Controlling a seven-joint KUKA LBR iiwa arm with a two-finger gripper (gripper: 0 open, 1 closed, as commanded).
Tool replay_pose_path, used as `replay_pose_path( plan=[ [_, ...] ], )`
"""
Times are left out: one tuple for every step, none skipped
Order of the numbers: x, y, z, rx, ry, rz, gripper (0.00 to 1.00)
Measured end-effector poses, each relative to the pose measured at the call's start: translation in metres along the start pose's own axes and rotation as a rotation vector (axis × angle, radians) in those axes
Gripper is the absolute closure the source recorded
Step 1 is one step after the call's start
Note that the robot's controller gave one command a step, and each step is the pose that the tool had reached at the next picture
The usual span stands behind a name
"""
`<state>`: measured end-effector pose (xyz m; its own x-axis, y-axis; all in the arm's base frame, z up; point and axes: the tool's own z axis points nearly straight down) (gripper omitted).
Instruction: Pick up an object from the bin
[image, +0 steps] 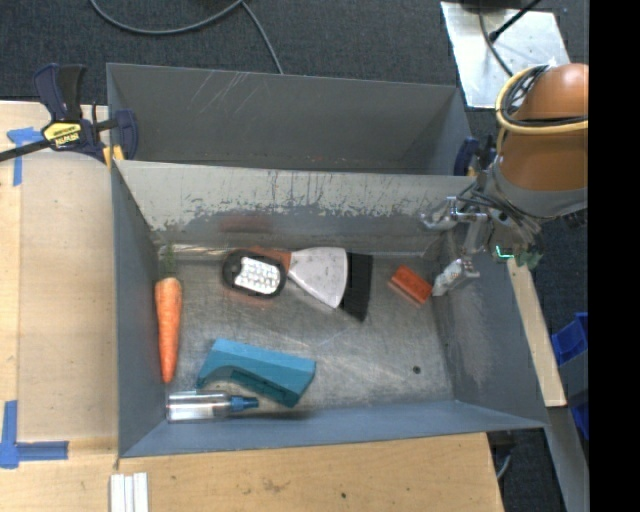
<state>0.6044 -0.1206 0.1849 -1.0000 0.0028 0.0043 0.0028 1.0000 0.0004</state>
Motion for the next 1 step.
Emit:
replay_pose_path(
  plan=[
    [-0.0017, 0.0004, -0.0048, 0.001, -0.008, -0.002, 0.0]
  ],
)
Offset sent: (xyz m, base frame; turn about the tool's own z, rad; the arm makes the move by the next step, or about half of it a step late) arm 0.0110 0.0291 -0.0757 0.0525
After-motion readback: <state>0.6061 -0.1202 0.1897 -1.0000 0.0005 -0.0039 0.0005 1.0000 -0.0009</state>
